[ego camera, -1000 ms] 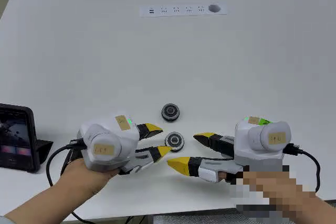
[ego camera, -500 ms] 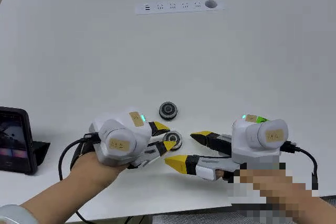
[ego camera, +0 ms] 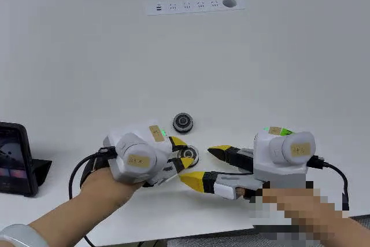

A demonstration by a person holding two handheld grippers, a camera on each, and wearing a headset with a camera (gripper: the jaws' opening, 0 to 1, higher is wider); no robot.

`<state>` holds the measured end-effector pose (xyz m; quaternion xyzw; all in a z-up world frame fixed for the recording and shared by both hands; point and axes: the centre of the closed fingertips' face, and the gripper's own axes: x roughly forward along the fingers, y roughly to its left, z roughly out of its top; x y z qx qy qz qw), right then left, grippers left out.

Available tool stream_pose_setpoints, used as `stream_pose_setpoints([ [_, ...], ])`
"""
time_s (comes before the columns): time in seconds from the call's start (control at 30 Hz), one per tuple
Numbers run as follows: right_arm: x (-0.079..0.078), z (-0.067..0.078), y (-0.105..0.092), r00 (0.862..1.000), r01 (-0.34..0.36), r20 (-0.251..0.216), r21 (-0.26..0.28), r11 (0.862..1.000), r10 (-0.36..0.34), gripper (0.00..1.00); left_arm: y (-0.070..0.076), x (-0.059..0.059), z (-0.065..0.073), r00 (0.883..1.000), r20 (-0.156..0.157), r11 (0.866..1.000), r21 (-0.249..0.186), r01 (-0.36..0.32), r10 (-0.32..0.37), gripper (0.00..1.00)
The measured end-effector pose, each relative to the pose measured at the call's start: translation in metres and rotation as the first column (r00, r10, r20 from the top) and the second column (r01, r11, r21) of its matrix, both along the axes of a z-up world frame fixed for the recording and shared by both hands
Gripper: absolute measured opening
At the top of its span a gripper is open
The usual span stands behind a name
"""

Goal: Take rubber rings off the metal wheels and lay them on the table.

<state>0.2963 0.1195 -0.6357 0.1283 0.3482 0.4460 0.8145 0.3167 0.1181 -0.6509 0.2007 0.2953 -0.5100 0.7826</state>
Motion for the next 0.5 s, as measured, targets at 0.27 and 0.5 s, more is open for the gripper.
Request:
stream_pose_setpoints([
  [0.27, 0.0004, -0.0007, 0.0007, 1.0, 0.007, -0.011, 0.013, 1.0, -0.006, 0.62, 0.0008, -0.0016, -0.0029, 1.0, 0.0, 1.0, 0.014, 0.017, -0.017, 0.14],
  [0.5, 0.005, -0.0026, 0.0005, 0.999, 0.03, -0.037, 0.034, 0.999, -0.029, 0.61, 0.0015, -0.001, -0.004, 1.0, -0.019, 1.0, -0.003, 0.005, -0.005, 0.14],
])
